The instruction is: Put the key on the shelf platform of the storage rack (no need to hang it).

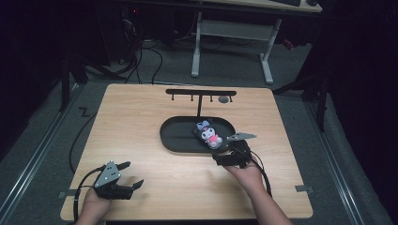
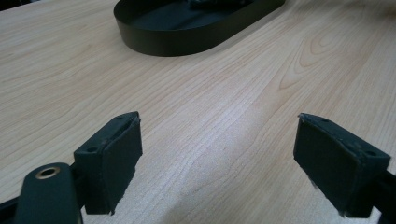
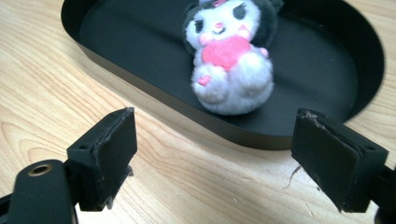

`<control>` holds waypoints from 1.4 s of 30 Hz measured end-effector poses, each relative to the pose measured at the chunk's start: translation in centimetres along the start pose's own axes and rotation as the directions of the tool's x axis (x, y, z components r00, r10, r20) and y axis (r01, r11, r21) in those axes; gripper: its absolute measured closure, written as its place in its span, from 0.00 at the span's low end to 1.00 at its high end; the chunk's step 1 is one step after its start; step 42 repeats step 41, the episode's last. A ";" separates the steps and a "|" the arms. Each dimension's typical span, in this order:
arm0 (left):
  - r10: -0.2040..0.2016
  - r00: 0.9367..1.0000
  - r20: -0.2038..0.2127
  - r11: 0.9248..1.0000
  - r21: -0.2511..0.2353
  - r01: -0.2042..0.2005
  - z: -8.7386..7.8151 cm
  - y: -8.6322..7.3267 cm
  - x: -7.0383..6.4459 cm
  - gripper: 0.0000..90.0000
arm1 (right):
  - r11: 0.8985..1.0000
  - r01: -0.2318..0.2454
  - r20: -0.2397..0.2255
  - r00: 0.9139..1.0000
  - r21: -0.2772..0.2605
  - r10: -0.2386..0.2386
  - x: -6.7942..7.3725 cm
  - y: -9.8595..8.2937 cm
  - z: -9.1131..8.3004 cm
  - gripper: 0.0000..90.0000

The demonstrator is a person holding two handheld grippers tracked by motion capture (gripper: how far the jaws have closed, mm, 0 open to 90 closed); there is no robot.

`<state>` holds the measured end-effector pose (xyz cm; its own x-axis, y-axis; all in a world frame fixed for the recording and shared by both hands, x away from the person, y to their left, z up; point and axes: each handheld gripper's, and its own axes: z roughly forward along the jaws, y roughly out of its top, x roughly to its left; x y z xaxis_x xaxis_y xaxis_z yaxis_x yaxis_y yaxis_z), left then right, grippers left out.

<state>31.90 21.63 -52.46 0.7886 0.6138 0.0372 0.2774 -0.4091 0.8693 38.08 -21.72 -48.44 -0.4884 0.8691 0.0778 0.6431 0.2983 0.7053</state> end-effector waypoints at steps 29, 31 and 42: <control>0.027 0.999 0.021 1.000 0.001 -0.027 0.5 0.5 -1.3 0.18 | 0.960 0.008 0.064 0.998 -0.280 0.010 1.1 -10.0 -5.5 0.16; 0.027 0.999 0.021 1.000 0.003 -0.028 0.5 0.5 -1.3 0.18 | 0.959 0.019 0.072 0.997 -0.281 0.001 1.1 -9.9 -5.4 0.16; 0.022 1.000 0.018 1.000 -0.002 -0.022 0.2 0.4 -1.0 0.17 | 0.956 -0.006 0.083 0.996 -0.294 0.031 0.8 -9.8 -5.4 0.16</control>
